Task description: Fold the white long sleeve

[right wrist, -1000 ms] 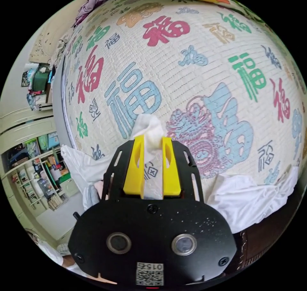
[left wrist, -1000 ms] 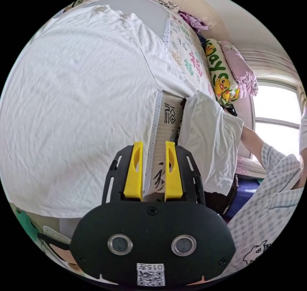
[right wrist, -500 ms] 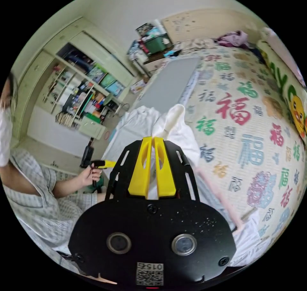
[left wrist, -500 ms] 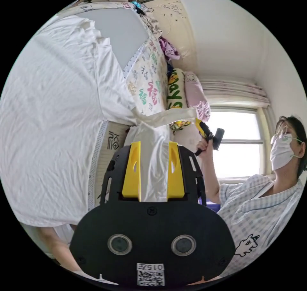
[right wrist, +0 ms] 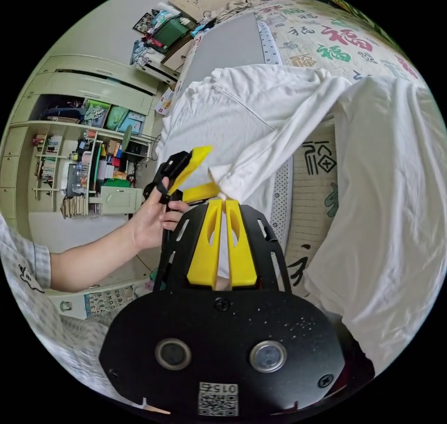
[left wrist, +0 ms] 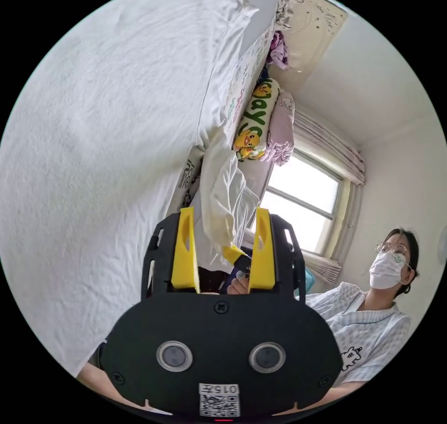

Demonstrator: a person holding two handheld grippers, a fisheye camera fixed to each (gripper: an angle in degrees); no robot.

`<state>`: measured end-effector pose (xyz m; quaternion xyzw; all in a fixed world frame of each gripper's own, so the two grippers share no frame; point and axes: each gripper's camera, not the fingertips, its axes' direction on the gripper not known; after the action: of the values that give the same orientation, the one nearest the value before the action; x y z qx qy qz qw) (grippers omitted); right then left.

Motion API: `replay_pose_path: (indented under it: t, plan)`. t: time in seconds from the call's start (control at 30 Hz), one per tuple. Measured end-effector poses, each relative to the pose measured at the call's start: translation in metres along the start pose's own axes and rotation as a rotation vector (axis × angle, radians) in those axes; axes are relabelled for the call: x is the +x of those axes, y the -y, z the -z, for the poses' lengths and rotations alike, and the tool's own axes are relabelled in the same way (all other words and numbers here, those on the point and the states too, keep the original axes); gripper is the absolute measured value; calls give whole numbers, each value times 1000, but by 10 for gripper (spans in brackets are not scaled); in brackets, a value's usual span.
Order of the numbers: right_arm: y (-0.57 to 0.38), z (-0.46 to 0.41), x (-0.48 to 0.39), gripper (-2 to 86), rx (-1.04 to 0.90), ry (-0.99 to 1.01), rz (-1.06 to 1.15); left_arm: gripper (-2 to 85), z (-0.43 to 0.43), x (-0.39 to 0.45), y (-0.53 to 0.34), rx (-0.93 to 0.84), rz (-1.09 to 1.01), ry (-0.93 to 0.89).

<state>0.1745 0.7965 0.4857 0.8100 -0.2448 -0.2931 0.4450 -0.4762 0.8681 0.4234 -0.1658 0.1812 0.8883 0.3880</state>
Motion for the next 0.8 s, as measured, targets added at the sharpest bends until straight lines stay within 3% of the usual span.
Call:
replay_pose_path:
  t: [0.1, 0.3, 0.43, 0.6, 0.8]
  plan:
    - [4, -12, -26, 0, -30, -53, 62, 17, 9, 15, -3, -54, -52, 16]
    - [-2, -61, -94, 1, -126, 102, 204, -3, 116, 78, -64, 19, -200, 246]
    - [-18, -124, -124, -2, -260, 164, 196, -5, 183, 56, -113, 58, -133, 487]
    - [-32, -165, -113, -5, -365, 87, 132, -5, 218, 4, -140, 86, -31, 532]
    - [-26, -146, -46, -5, -336, 7, -52, -5, 201, -8, -161, 41, -13, 593]
